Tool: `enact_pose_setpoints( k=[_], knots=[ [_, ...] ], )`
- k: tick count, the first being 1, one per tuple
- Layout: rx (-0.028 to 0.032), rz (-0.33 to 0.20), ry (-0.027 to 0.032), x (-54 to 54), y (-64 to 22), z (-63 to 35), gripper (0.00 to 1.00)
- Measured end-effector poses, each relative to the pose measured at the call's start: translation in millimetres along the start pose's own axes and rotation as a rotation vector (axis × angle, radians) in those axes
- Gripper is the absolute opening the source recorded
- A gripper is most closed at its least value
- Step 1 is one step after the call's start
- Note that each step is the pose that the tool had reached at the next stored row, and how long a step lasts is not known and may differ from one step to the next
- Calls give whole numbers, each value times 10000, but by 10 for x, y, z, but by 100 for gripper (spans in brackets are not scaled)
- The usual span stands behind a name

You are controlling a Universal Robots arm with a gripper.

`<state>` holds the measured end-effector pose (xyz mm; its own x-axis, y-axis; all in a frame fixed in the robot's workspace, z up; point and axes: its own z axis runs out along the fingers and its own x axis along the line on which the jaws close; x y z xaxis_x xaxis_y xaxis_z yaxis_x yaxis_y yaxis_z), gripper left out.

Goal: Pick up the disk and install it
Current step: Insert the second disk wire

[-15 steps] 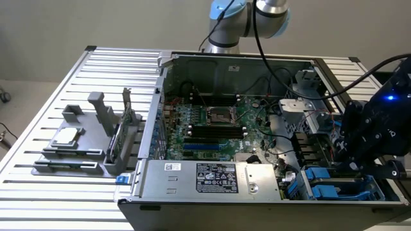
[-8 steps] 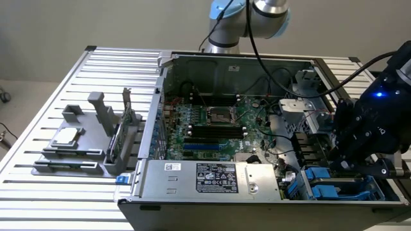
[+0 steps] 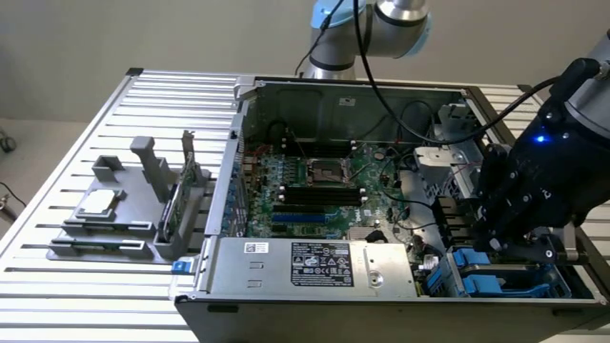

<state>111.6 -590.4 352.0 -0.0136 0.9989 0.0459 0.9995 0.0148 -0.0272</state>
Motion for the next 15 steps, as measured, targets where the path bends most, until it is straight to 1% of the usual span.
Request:
enact_pose_setpoints(
  k=[4, 6, 15],
  knots=[
    [0, -10, 1, 0, -10, 0, 22],
    [0, -10, 0, 0, -10, 0, 11],
    [-2, -10, 0, 0, -10, 0, 11]
  ],
)
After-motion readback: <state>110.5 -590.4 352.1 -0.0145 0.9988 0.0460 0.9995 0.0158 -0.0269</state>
